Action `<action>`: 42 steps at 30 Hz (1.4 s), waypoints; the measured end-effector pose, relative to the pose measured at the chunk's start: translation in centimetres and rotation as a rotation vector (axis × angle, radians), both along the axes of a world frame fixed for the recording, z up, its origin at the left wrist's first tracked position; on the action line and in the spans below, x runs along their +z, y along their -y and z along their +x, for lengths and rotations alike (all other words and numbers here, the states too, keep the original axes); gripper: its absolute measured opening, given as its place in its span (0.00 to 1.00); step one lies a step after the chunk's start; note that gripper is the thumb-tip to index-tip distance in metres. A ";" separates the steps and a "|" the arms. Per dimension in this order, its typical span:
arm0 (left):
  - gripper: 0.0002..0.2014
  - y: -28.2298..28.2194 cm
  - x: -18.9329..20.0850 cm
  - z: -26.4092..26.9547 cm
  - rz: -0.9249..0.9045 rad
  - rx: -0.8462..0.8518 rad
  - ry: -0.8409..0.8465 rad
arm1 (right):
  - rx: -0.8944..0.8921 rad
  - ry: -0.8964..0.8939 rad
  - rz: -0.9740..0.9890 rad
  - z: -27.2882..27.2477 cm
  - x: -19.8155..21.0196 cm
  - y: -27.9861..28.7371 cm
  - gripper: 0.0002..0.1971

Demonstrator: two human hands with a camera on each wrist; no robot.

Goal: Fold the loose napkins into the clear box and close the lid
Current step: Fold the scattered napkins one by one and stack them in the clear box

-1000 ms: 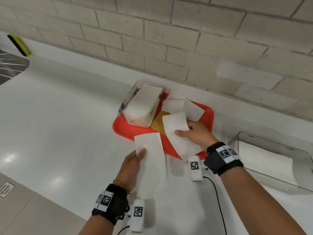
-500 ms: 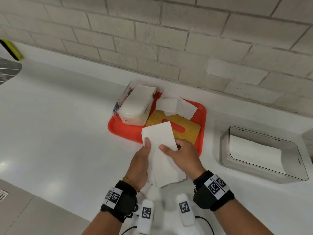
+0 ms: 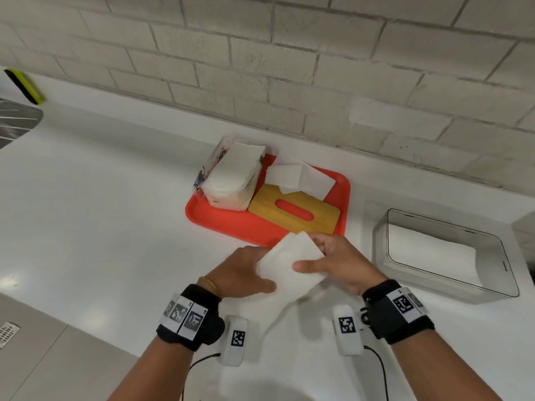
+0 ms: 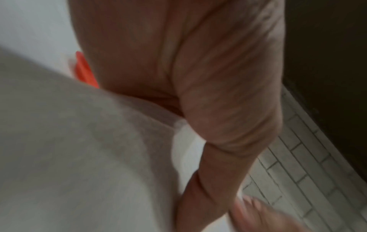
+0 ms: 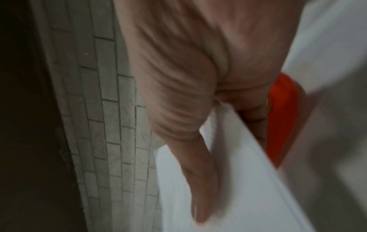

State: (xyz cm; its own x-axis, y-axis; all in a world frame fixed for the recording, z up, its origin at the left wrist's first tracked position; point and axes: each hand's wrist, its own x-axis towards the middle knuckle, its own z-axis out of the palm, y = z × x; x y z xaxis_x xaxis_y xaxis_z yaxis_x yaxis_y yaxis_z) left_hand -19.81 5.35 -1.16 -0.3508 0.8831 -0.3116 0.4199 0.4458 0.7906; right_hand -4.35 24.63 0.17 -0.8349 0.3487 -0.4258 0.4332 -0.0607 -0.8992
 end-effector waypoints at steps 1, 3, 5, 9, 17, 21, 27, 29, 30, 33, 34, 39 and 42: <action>0.16 0.2 0.2 -0.3 -0.004 -0.004 -0.034 | 0.063 0.004 0.000 0.7 0.4 -0.3 0.25; 0.13 0.7 0.6 -1.1 0.029 0.045 -0.055 | 0.080 -0.006 0.016 2.0 0.3 -0.7 0.18; 0.13 1.3 0.6 -1.4 0.122 0.178 -0.004 | -0.027 -0.057 0.011 3.2 -0.5 -0.7 0.11; 0.21 1.7 -0.3 0.3 0.395 0.479 0.420 | -0.307 -0.153 -0.054 5.1 -3.5 0.2 0.08; 0.21 0.1 -5.6 3.7 0.341 0.615 0.331 | -0.400 -0.176 0.007 6.6 -7.1 1.3 0.18; 0.18 -0.5 -5.6 4.2 0.373 0.572 0.273 | -0.355 -0.215 0.072 6.3 -6.9 1.7 0.17; 0.13 -1.2 -4.5 4.4 0.404 0.661 0.296 | -0.392 -0.271 0.111 5.9 -6.3 1.6 0.12; 0.13 -0.8 -4.7 4.3 0.336 0.681 0.318 | -0.418 -0.205 0.135 6.1 -6.6 1.3 0.14; 0.13 -0.7 -4.8 4.4 0.300 0.682 0.335 | -0.427 -0.177 0.124 6.2 -6.7 1.2 0.15; 0.12 -0.9 -4.6 4.7 0.234 0.688 0.342 | -0.436 -0.148 0.089 6.0 -6.6 1.1 0.13; 0.12 -1.0 -4.4 4.8 0.232 0.673 0.330 | -0.423 -0.156 0.092 5.8 -6.5 1.2 0.12; 0.10 -0.9 -3.7 4.5 0.293 0.669 0.345 | -0.363 -0.240 0.091 6.0 -6.1 1.2 0.12; 0.11 -0.7 -4.2 4.6 0.231 0.666 0.358 | -0.339 -0.202 0.086 6.2 -6.5 1.0 0.13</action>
State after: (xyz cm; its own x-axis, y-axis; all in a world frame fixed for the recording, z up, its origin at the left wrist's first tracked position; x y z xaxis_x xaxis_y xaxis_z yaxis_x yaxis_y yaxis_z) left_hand -15.17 6.04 -5.31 -0.7415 0.5788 -0.3393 -0.1747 0.3217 0.9306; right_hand 1.85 23.58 -6.37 -0.7303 0.6458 -0.2225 0.2160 -0.0906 -0.9722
